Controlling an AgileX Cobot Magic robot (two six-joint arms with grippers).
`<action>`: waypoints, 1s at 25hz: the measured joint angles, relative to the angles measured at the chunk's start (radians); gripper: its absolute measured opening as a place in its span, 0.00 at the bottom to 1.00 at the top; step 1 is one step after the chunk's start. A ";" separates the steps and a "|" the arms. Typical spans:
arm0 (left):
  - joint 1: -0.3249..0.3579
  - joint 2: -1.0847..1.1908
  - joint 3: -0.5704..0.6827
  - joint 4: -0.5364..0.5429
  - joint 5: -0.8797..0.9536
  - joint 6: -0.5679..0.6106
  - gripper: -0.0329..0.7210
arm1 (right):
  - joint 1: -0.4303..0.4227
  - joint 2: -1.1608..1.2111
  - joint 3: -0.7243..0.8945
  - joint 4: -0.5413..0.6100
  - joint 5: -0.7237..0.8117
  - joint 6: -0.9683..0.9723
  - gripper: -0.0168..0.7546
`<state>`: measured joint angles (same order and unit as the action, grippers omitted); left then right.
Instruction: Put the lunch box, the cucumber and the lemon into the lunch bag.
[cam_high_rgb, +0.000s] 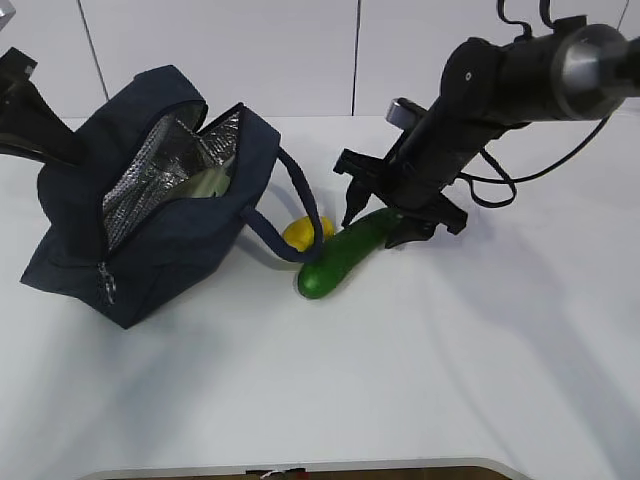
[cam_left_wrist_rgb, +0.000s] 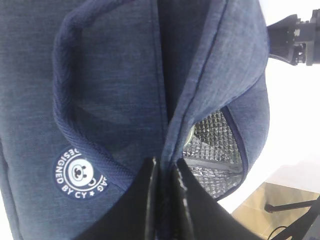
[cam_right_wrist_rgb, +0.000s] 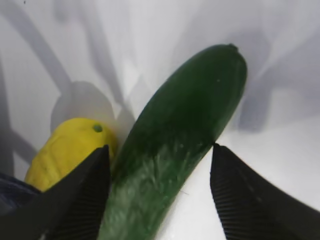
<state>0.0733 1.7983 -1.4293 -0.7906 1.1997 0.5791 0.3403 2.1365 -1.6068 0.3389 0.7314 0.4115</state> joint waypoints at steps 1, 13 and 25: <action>0.000 0.000 0.000 0.000 0.000 0.000 0.05 | 0.000 0.005 0.000 0.005 -0.001 0.001 0.67; 0.000 0.000 0.000 0.000 0.000 0.000 0.05 | 0.002 0.034 -0.074 -0.032 0.049 -0.002 0.67; 0.000 0.000 0.000 0.002 0.000 0.000 0.05 | 0.041 0.044 -0.077 -0.040 0.032 0.012 0.65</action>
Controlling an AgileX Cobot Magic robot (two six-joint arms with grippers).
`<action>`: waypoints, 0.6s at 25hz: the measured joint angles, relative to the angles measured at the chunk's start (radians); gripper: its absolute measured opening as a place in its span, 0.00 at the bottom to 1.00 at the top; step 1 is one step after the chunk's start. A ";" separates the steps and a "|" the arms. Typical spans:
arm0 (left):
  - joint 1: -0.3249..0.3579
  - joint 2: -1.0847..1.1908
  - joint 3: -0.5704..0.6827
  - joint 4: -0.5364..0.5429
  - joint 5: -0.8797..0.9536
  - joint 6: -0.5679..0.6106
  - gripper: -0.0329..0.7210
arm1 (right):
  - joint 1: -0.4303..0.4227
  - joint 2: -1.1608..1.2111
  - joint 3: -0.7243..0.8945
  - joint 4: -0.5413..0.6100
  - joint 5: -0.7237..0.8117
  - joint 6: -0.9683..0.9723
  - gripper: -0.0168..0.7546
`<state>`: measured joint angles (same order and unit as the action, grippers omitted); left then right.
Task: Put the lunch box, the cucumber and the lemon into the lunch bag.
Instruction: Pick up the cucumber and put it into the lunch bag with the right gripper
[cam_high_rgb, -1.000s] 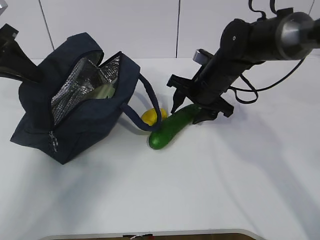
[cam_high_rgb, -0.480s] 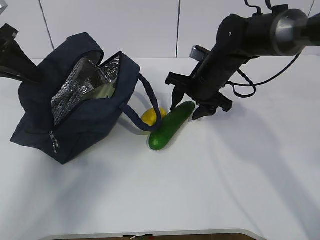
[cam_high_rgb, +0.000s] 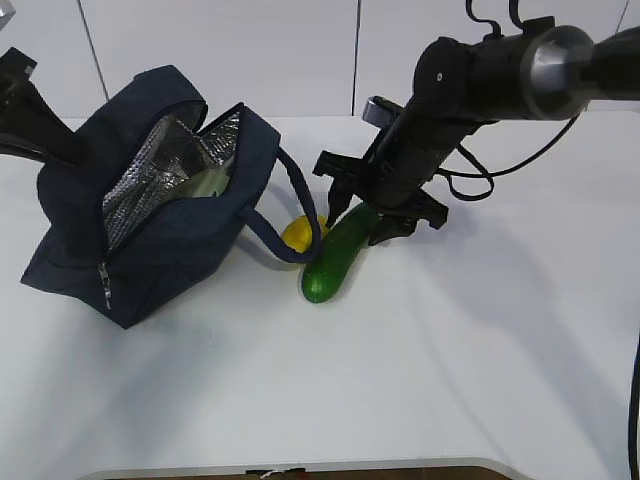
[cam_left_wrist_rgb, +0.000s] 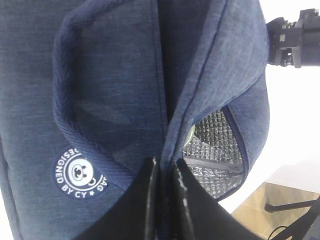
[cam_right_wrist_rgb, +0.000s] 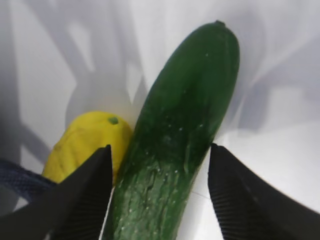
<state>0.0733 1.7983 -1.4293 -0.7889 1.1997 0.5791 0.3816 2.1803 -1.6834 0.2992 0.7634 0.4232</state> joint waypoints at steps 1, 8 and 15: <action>0.000 0.000 0.000 0.000 0.000 0.000 0.05 | 0.000 0.002 0.000 0.000 -0.002 0.001 0.65; 0.000 0.000 0.000 0.000 0.000 0.000 0.05 | 0.004 0.020 0.000 -0.003 -0.001 0.005 0.64; 0.000 0.000 0.000 0.000 0.000 0.000 0.05 | 0.006 0.020 0.000 -0.003 0.001 0.005 0.47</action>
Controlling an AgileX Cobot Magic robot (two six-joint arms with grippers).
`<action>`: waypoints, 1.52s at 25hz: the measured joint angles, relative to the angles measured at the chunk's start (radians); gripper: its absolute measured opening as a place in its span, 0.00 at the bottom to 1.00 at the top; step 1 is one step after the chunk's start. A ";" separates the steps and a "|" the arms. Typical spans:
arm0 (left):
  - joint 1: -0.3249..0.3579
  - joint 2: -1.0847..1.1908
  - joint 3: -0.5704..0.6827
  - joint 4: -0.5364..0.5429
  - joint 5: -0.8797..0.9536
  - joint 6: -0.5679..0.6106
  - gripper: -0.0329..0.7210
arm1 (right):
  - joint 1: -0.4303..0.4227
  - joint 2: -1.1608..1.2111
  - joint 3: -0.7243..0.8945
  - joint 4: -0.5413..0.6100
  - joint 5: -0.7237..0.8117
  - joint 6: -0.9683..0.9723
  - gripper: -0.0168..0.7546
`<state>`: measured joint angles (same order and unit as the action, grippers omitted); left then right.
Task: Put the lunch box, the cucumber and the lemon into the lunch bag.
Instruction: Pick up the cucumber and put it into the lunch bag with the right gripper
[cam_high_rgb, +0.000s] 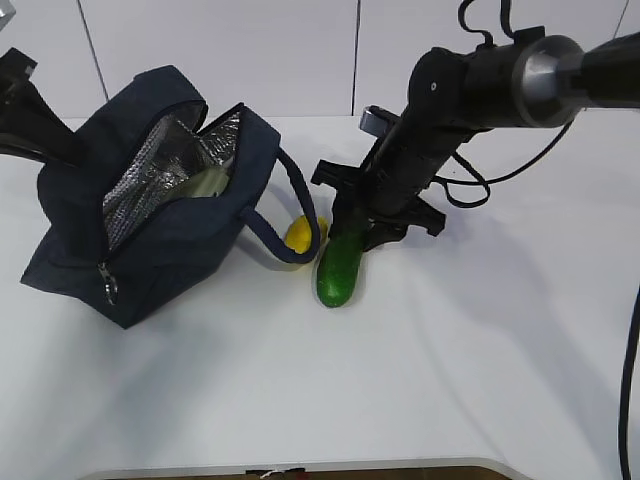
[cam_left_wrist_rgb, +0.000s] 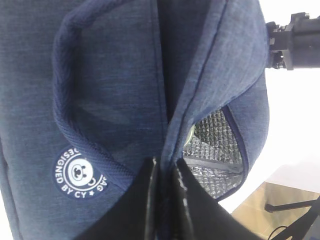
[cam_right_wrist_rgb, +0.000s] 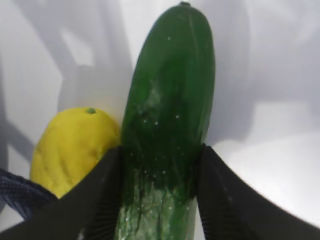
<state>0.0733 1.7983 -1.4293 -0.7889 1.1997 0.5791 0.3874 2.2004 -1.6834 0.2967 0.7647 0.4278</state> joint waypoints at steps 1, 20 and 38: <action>0.000 0.000 0.000 0.000 0.000 0.000 0.05 | 0.000 0.000 0.000 0.000 0.000 -0.002 0.45; 0.000 0.000 0.000 0.008 0.000 0.000 0.05 | 0.000 0.000 -0.305 -0.008 0.432 -0.234 0.43; 0.000 0.000 0.000 -0.035 0.000 0.000 0.05 | 0.006 0.071 -0.513 0.571 0.468 -0.483 0.43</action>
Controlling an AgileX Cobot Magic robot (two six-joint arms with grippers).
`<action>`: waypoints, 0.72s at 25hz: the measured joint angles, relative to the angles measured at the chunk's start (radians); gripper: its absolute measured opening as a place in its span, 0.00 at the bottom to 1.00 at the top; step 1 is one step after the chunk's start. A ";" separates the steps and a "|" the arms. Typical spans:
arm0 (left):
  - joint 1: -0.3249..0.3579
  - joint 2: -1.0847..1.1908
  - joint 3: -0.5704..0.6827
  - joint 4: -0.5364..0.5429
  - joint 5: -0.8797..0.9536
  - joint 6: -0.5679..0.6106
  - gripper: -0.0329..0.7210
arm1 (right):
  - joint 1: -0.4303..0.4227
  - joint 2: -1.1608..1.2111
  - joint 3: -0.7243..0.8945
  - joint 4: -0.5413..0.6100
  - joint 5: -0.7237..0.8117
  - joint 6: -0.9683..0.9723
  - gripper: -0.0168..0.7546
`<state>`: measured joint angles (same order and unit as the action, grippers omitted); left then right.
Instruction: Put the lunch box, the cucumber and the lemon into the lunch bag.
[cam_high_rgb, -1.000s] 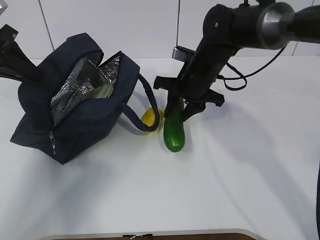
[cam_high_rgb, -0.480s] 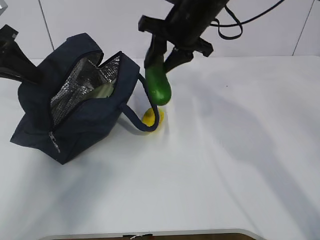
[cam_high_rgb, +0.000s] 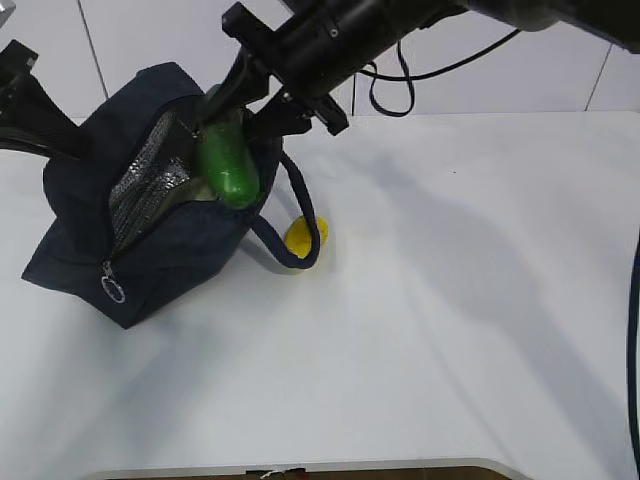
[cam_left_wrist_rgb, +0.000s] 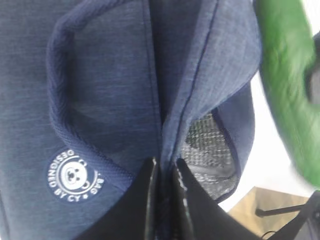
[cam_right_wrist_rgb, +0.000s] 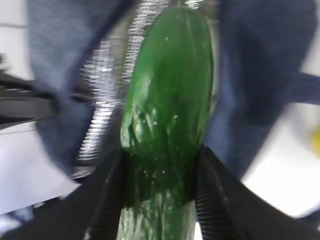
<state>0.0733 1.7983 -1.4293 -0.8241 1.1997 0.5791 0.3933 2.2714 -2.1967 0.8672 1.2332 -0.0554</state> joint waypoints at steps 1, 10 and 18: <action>0.000 0.000 0.000 -0.004 0.000 0.000 0.05 | 0.007 0.008 0.000 0.029 0.000 -0.012 0.43; 0.000 0.000 0.000 -0.040 0.001 0.000 0.05 | 0.031 0.105 0.000 0.112 -0.146 -0.029 0.43; 0.000 0.000 0.000 -0.044 0.001 0.000 0.05 | 0.056 0.122 0.000 0.127 -0.336 -0.062 0.47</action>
<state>0.0733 1.7983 -1.4293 -0.8683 1.2007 0.5791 0.4492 2.3929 -2.1967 0.9942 0.8967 -0.1173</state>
